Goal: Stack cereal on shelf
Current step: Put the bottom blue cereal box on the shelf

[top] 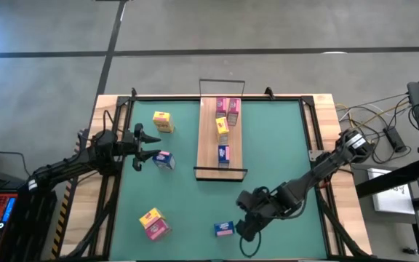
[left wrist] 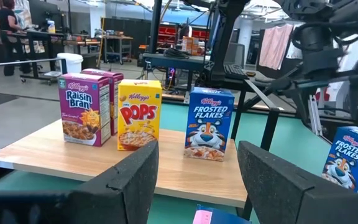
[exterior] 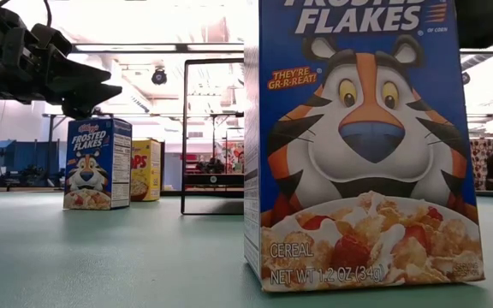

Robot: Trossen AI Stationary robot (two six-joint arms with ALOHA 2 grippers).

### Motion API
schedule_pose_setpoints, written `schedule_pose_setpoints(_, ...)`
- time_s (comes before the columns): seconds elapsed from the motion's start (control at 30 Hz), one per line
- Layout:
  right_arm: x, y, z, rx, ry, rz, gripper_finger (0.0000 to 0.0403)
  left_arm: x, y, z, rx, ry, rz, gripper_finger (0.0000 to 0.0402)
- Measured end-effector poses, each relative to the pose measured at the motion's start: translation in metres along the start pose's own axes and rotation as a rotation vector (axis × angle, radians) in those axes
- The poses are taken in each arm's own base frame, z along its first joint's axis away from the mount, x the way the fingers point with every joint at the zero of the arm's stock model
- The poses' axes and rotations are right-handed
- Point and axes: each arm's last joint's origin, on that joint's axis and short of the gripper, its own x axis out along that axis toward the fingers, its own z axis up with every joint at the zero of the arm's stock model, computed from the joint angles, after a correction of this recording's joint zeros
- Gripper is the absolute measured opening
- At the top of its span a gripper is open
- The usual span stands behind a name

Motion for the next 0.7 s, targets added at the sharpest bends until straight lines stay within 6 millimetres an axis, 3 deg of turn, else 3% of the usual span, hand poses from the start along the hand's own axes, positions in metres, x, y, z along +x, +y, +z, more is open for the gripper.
schedule_pose_setpoints(0.7, 0.002, 0.015, 0.0, -0.517, -0.099, 0.095, 0.0353, 0.0, 0.0, 0.0, 0.0, 0.0, 0.0, 0.0204)
